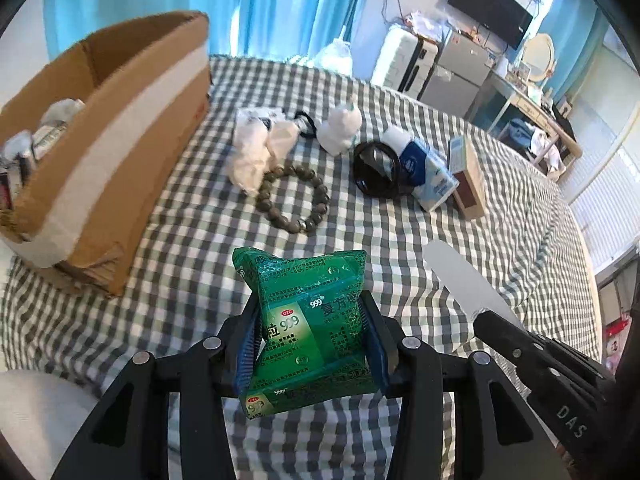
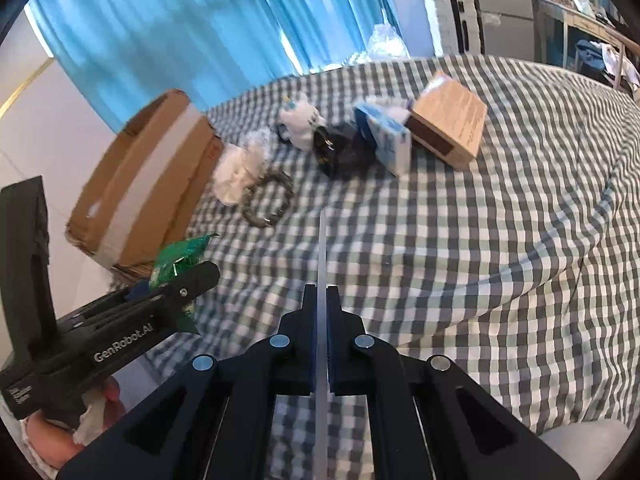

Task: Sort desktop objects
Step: 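Lift the green packet and clear strip with both tools toward the cardboard box, then open both tools to drop the green packet and clear strip into the box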

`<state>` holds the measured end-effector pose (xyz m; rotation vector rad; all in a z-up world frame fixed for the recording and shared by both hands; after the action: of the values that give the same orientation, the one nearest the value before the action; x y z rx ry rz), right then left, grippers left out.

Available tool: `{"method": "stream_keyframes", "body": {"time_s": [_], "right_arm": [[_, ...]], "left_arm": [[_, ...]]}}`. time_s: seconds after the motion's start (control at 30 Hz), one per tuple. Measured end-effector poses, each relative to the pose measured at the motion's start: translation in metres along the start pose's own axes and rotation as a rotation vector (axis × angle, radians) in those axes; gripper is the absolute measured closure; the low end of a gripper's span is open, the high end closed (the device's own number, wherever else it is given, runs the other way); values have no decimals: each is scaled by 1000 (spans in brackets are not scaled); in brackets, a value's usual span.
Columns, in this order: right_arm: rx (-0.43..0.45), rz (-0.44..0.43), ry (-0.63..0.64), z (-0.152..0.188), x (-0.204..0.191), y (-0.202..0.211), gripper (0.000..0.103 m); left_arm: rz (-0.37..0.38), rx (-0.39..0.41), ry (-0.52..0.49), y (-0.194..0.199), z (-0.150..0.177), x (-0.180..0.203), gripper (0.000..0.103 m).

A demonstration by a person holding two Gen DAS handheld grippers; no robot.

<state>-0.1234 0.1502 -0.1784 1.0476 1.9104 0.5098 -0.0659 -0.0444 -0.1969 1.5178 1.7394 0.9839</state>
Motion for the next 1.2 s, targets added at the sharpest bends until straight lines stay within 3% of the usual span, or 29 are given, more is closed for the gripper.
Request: {"method": "stream_keyframes", "body": {"time_s": [0.2, 0.43, 0.53, 0.63, 0.83, 1.03, 1.13, 1.2], "right_arm": [[61, -59, 27, -17, -37, 24, 100], [121, -153, 98, -47, -97, 37, 100], [144, -285, 73, -65, -130, 33, 100], [102, -397, 66, -81, -170, 4, 100], [46, -438, 64, -105, -217, -64, 100], [-2, -444, -27, -134, -233, -138, 100], [-4, -434, -59, -147, -229, -155, 97], [13, -414, -102, -157, -222, -167, 89]], "left_arm": [[29, 71, 23, 31, -28, -14, 56], [51, 165, 47, 79, -93, -51, 56], [39, 199, 36, 84, -119, -73, 56], [22, 199, 49, 73, -143, -107, 56], [-89, 168, -5, 25, -184, -173, 56], [-117, 95, -3, -31, -216, -213, 56], [-133, 73, -13, -51, -232, -221, 56], [-149, 70, -9, -62, -239, -224, 56]]}}
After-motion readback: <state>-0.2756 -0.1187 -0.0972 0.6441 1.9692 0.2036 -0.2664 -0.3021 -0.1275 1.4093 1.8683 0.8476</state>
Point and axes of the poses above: each gripper's, at about its wrist camera, not at the fingertips, and y roughly against the way its jaws point, x to its right, z to its underside, the point moved 8 cm from there along -y, roughly the way its jaws point, and after that the axes turned 12 degrees about -z, right-handed, at the moved point
